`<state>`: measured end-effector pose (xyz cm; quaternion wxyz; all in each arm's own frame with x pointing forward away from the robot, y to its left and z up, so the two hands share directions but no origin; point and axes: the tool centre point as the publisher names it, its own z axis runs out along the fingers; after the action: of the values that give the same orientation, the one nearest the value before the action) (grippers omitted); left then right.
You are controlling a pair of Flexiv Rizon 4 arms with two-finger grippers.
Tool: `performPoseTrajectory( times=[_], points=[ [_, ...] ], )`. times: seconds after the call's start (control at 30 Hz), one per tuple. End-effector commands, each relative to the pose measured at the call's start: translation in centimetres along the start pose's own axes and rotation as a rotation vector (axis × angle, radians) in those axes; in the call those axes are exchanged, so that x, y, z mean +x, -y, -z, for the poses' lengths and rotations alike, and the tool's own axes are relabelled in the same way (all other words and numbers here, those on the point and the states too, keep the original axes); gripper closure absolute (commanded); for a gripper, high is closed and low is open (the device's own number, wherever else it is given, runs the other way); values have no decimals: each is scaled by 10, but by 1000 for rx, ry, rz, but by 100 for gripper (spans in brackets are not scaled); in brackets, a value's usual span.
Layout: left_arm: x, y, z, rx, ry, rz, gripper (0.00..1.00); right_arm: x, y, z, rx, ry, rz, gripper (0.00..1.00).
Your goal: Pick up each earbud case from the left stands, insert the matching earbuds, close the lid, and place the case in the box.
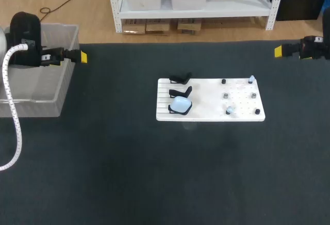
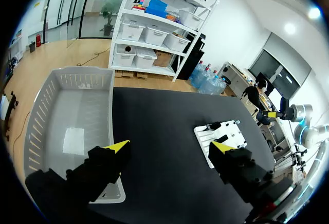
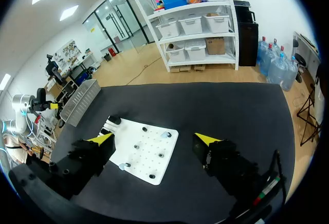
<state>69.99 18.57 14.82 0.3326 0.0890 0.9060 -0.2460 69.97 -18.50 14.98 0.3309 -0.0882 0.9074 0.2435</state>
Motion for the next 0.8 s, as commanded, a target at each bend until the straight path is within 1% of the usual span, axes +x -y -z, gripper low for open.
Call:
performPoseTrajectory(
  times=[0.03,0.57,0.6,0.8],
  points=[
    [-1,1,0,-6,-5,1,0,0,0,0,1,-1,0,0],
    [-1,1,0,-6,-5,1,0,0,0,0,1,-1,0,0],
    [-2,3,0,-1,-5,-4,0,0,0,0,1,-1,0,0],
    [-12,20,-8,38,22,-105,0,0,0,0,1,-1,0,0]
  ],
)
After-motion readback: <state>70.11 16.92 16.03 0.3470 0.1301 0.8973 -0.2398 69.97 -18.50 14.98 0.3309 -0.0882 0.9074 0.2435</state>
